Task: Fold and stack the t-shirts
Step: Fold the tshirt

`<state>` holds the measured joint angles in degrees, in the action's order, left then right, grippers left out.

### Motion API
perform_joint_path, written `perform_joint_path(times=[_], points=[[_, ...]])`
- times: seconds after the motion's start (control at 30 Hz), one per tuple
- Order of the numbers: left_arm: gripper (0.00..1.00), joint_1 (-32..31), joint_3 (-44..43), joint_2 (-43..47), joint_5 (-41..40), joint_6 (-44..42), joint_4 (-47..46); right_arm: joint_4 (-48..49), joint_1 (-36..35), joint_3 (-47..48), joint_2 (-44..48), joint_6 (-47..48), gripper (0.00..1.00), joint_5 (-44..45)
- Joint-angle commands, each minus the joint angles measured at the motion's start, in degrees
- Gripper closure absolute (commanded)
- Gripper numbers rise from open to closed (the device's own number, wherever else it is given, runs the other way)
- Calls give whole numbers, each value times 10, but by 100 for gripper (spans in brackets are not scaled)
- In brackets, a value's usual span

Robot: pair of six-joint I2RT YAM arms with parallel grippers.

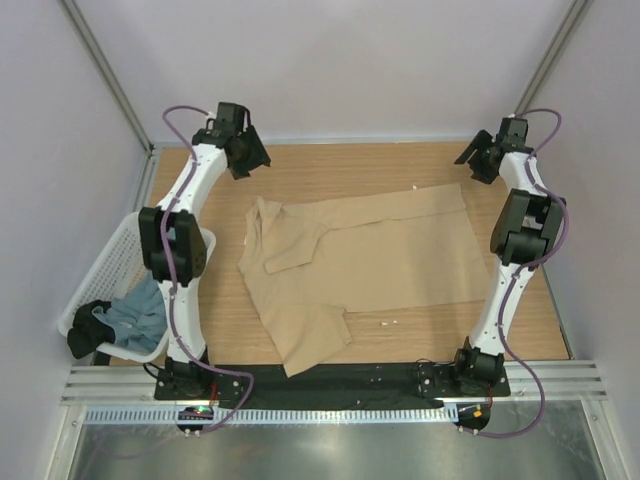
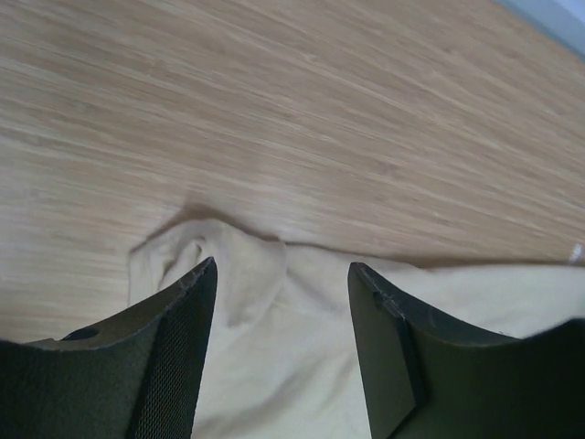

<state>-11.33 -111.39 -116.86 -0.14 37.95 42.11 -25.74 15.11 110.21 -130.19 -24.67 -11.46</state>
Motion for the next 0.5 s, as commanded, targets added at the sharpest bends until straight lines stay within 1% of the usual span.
perform_joint_path(times=[0.0,0.07,0.17,0.27,0.33,0.37,0.43,0.47], points=[[39,10,-81,-71,9,-22,86,23,1,52,-30,18,29,-29],[40,15,-88,-92,6,-20,86,16,1,63,-44,34,25,-33],[40,24,-82,-106,22,-3,81,5,1,75,-54,63,23,-35],[40,25,-77,-112,23,1,91,-4,1,74,-58,78,22,-30],[41,25,-52,-108,29,5,73,-8,1,71,-60,82,23,-26],[43,25,-43,-107,34,8,65,-12,1,71,-61,82,23,-22],[44,26,-33,-110,34,12,59,-13,1,71,-66,81,25,-21],[46,26,-34,-115,33,12,59,-15,1,71,-67,82,26,-24]])
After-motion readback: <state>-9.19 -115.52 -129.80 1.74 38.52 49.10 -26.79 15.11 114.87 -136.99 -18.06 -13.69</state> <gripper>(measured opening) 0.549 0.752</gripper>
